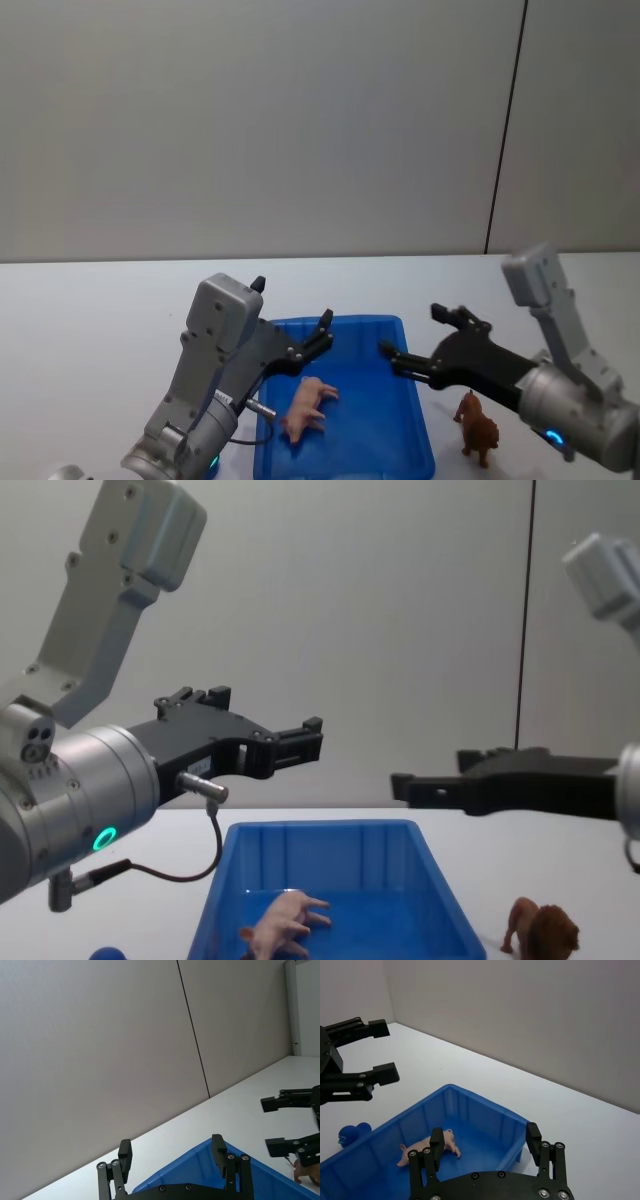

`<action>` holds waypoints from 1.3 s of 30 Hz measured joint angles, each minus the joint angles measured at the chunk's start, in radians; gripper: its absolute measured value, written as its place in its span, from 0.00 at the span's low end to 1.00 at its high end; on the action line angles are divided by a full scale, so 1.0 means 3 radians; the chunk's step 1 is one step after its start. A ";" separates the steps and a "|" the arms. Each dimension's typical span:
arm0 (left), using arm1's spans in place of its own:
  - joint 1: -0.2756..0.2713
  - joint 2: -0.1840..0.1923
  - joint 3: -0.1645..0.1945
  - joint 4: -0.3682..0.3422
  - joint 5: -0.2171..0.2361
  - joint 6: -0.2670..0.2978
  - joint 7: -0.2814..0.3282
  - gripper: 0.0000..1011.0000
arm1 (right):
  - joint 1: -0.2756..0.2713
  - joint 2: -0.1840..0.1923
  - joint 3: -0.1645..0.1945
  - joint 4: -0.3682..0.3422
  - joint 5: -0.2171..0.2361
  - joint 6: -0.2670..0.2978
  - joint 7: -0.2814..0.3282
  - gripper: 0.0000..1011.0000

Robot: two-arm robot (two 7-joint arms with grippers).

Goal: Pick up the two dolls from the table and place them into the box.

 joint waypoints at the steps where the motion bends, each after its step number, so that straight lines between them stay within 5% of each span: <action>1: 0.0000 0.0000 0.0000 0.0000 0.0000 0.0000 0.0000 0.99 | -0.0022 0.0013 0.0005 -0.0021 0.0011 -0.0002 -0.0022 0.99; 16: 0.0000 0.0000 0.0000 0.0000 0.0000 0.0000 0.0000 0.99 | -0.0386 0.0225 0.0068 -0.0208 0.0140 0.0100 -0.0361 0.99; 29: 0.0000 0.0000 0.0000 0.0000 0.0000 0.0000 0.0000 0.99 | -0.0463 0.0274 0.0074 -0.0077 0.0143 0.0218 -0.0439 0.99; 39: 0.0000 0.0000 0.0000 0.0000 0.0000 0.0000 0.0000 0.99 | -0.0445 0.0254 0.0061 0.0076 0.0176 0.0253 -0.0413 0.78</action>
